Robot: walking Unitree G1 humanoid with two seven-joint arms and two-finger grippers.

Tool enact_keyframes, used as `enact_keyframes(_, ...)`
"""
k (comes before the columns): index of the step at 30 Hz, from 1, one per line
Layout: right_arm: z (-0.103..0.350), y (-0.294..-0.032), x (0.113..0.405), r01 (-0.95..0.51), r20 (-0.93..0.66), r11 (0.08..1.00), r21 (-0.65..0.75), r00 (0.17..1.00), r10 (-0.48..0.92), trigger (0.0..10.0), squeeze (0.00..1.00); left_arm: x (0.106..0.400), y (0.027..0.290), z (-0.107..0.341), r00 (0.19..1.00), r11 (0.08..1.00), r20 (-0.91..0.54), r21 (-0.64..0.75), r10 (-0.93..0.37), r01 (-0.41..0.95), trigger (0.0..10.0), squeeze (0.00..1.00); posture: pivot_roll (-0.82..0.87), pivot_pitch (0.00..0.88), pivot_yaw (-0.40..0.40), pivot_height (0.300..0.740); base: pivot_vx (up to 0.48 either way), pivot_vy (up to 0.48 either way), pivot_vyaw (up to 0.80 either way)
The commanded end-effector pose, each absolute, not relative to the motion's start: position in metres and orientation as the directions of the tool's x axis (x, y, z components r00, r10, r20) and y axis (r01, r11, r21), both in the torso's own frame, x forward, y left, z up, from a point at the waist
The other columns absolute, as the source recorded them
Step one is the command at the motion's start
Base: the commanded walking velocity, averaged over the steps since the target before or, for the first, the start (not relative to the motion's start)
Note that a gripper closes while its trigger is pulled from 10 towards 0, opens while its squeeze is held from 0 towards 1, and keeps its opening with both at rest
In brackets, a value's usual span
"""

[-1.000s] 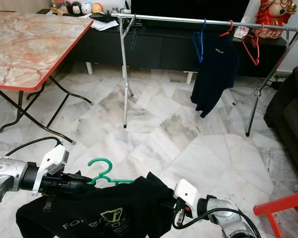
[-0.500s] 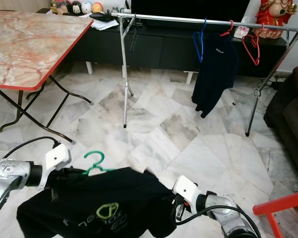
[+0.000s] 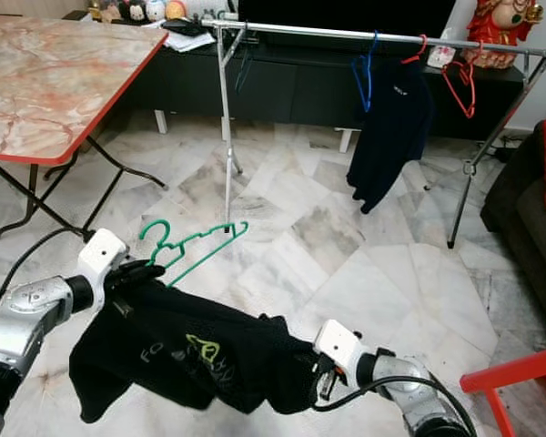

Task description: Hang hanger

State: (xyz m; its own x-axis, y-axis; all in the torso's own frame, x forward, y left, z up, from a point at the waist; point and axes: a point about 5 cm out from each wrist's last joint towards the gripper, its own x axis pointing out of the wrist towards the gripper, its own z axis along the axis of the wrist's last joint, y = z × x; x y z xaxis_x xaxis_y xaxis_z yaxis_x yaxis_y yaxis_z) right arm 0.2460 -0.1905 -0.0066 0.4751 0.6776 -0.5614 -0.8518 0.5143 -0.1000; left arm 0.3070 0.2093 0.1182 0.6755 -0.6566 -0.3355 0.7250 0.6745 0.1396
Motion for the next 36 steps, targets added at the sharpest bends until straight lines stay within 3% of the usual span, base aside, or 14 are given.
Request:
enact_keyframes(1,-0.014,-0.194,0.239,-0.858,-0.603,0.509,-0.069,0.442,0.664,10.0,0.0,0.294,0.198,0.119,0.544,0.545,-0.358,0.109,-0.758,0.831,10.0,0.0,0.01,0.04,-0.098,0.74,0.0,0.0,0.0)
enact_keyframes(2,-0.014,-0.194,0.238,-0.862,-0.606,0.504,-0.062,0.433,0.667,10.0,0.13,0.29,0.197,0.118,0.512,0.515,-0.37,0.099,-0.775,0.851,10.0,0.0,0.01,0.04,-0.098,0.74,0.0,0.0,0.0)
enact_keyframes(3,-0.014,-0.194,0.238,-0.864,-0.607,0.501,-0.058,0.429,0.669,10.0,0.13,0.289,0.197,0.117,0.501,0.504,-0.373,0.095,-0.781,0.858,10.0,0.0,0.01,0.04,-0.098,0.74,0.0,0.0,0.0)
enact_keyframes(4,-0.014,-0.194,0.238,-0.864,-0.606,0.5,-0.06,0.43,0.67,10.0,0.67,0.287,0.196,0.117,0.489,0.496,-0.372,0.086,-0.789,0.864,10.0,0.0,0.01,0.04,-0.099,0.74,0.0,0.0,0.0)
enact_keyframes(5,-0.014,-0.194,0.238,-0.862,-0.605,0.502,-0.068,0.436,0.666,10.0,0.9,0.285,0.194,0.116,0.467,0.479,-0.368,0.064,-0.804,0.875,10.0,0.0,0.01,0.039,-0.101,0.74,0.0,0.0,0.0)
enact_keyframes(9,-0.014,-0.194,0.239,-0.861,-0.606,0.503,-0.07,0.438,0.664,10.0,0.94,0.282,0.192,0.116,0.435,0.454,-0.367,0.037,-0.822,0.89,10.0,0.0,0.01,0.04,-0.1,0.74,0.0,0.0,0.0)
enact_keyframes(10,-0.014,-0.194,0.239,-0.86,-0.606,0.504,-0.074,0.44,0.662,10.0,1.0,0.28,0.192,0.116,0.422,0.443,-0.371,0.031,-0.827,0.896,10.0,0.0,0.01,0.04,-0.099,0.74,0.0,0.0,0.0)
enact_keyframes(15,-0.013,-0.192,0.24,-0.863,-0.604,0.501,-0.07,0.436,0.667,10.0,1.0,0.27,0.196,0.114,0.352,0.382,-0.425,0.014,-0.834,0.924,10.0,0.0,0.02,0.048,-0.093,0.74,0.0,0.0,0.0)
enact_keyframes(17,-0.013,-0.192,0.24,-0.862,-0.601,0.503,-0.072,0.439,0.667,10.0,1.0,0.271,0.198,0.114,0.359,0.387,-0.431,0.024,-0.828,0.922,10.0,0.0,0.02,0.049,-0.091,0.74,0.0,0.0,0.0)
enact_keyframes(22,-0.016,-0.186,0.237,-0.864,-0.593,0.501,-0.054,0.431,0.68,10.0,1.0,0.278,0.2,0.119,0.433,0.451,-0.392,0.051,-0.812,0.891,10.0,0.0,0.02,0.055,-0.08,0.74,0.0,0.0,0.0)
enact_keyframes(26,-0.018,-0.179,0.235,-0.864,-0.576,0.502,-0.043,0.432,0.694,10.0,1.0,0.291,0.196,0.133,0.542,0.547,-0.262,0.058,-0.799,0.835,10.0,0.0,0.02,0.057,-0.067,0.74,0.0,0.0,0.0)
enact_keyframes(36,-0.02,-0.176,0.233,-0.854,-0.562,0.52,-0.033,0.446,0.697,10.0,1.0,0.303,0.181,0.154,0.599,0.601,-0.056,-0.018,-0.798,0.799,10.0,0.0,0.02,0.055,-0.057,0.74,0.0,0.0,0.0)
